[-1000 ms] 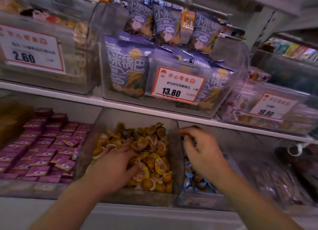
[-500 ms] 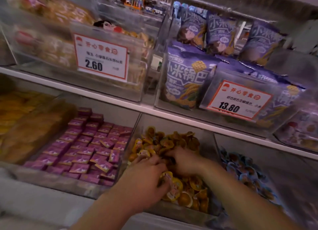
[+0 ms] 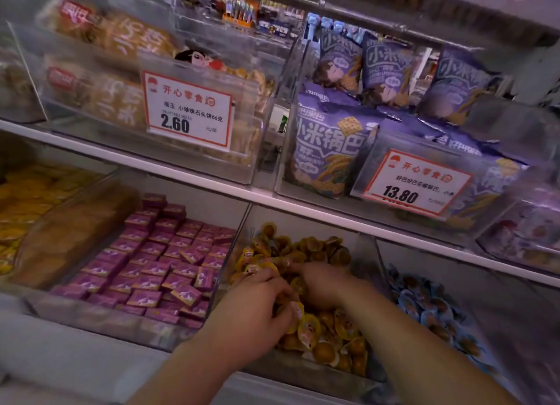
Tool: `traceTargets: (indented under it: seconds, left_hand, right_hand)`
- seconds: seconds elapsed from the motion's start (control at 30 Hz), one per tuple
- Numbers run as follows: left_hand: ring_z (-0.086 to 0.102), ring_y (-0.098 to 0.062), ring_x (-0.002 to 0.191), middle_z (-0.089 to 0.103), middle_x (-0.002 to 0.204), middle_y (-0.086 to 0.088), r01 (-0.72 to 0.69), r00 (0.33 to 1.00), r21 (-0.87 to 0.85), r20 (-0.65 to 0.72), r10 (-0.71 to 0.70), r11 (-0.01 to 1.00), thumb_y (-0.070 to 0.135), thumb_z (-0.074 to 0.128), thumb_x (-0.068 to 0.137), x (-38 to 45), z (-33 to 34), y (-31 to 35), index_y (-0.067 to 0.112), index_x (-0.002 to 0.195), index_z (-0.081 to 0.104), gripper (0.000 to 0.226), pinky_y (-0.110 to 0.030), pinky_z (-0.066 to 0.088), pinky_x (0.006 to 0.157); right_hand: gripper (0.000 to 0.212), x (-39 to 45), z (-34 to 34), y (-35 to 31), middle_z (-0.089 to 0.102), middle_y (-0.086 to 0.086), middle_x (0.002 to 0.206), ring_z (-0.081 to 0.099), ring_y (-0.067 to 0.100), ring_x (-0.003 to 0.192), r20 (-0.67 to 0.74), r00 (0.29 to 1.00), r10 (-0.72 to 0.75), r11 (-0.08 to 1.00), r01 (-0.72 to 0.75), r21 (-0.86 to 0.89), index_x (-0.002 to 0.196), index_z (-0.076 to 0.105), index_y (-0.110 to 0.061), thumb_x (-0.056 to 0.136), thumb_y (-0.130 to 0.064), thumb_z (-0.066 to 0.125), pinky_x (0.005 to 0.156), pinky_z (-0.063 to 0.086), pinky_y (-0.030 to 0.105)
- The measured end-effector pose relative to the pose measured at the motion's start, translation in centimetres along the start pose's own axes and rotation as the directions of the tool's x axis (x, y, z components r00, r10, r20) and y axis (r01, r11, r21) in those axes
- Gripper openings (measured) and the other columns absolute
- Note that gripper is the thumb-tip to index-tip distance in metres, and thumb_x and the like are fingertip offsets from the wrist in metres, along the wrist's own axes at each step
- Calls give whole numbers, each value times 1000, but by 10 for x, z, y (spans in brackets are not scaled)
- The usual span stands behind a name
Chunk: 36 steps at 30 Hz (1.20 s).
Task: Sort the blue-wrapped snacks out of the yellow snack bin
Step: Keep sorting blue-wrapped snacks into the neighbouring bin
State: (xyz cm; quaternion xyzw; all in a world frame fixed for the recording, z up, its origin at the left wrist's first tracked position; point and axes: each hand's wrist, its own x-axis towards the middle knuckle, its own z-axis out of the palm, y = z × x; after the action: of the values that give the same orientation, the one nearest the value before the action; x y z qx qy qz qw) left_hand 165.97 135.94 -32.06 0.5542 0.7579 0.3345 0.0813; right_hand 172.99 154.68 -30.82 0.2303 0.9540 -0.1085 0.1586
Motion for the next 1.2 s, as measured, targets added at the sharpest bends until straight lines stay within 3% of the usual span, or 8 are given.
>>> traceTargets:
  seconds: [0.27, 0.37, 0.5, 0.57, 0.7, 0.83, 1.03, 1.2]
  left_hand:
    - [56, 0, 101, 55, 109, 20, 7, 990, -154, -141, -29, 988, 39, 58, 92, 4, -5, -2, 32, 108, 68, 20, -21, 48, 88]
    - [57, 3, 103, 55, 113, 20, 44, 955, -257, -271, -116, 965, 34, 61, 90, 11, -5, -2, 34, 116, 64, 25, -11, 44, 85]
    - [57, 2, 111, 49, 130, 15, 76, 934, -477, -273, -230, 875, 46, 64, 79, 18, -1, -2, 37, 138, 42, 63, -27, 53, 91]
    - [55, -1, 119, 50, 136, 15, 91, 967, -463, -169, -189, 882, 51, 64, 76, 19, 3, -4, 39, 141, 39, 71, -31, 50, 97]
    - [49, -15, 126, 52, 137, 10, 2, 1000, 21, -8, -2, 1000, 39, 52, 83, 18, 13, -6, 36, 143, 43, 61, -33, 41, 106]
    - [51, -16, 119, 56, 128, 11, -17, 998, 202, 68, 3, 979, 44, 38, 86, 19, 17, -6, 35, 133, 54, 50, -34, 39, 104]
    - [53, -20, 110, 59, 119, 8, -3, 999, 401, 45, -17, 916, 43, 28, 86, 22, 19, -3, 31, 119, 60, 47, -38, 37, 96]
    - [53, -24, 109, 57, 119, 3, 63, 998, 399, -51, -46, 915, 27, 48, 86, 30, 11, -6, 28, 118, 60, 35, -38, 39, 93]
  right_hand:
    - [21, -5, -24, 21, 70, -8, 95, 65, 14, 95, -171, 985, 32, 909, 42, 415, 100, 72, -25, 84, -38, 76, 73, 50, 20]
    - [30, -17, -35, 20, 76, 5, 97, 71, 24, 92, -149, 986, 74, 655, 64, 753, 106, 74, -20, 82, -38, 78, 82, 58, 39]
    - [39, -35, -41, 18, 76, 6, 104, 71, 19, 99, -117, 993, 13, 449, 99, 888, 108, 71, -16, 75, -35, 80, 84, 55, 32]
    - [24, -42, -42, 16, 76, 1, 102, 70, 13, 97, -128, 991, -28, 523, 124, 843, 104, 72, -21, 81, -28, 77, 82, 53, 23]
    - [37, -47, -44, 15, 59, -12, 128, 56, 6, 117, -64, 997, -48, 931, 68, 360, 127, 61, -35, 91, -35, 70, 98, 43, 18]
    - [57, -53, -44, 21, 53, -3, 138, 53, 15, 122, -24, 999, 37, 964, -29, 265, 142, 50, -28, 89, -32, 71, 101, 43, 23]
    - [26, -53, -49, 23, 62, 9, 114, 61, 26, 97, -113, 979, 168, 985, -172, -23, 113, 60, -19, 92, -31, 52, 74, 47, 28]
    - [36, -47, -35, 7, 59, 0, 128, 57, 20, 115, -213, 977, 28, 991, 0, 132, 136, 53, -25, 101, -26, 46, 88, 44, 26]
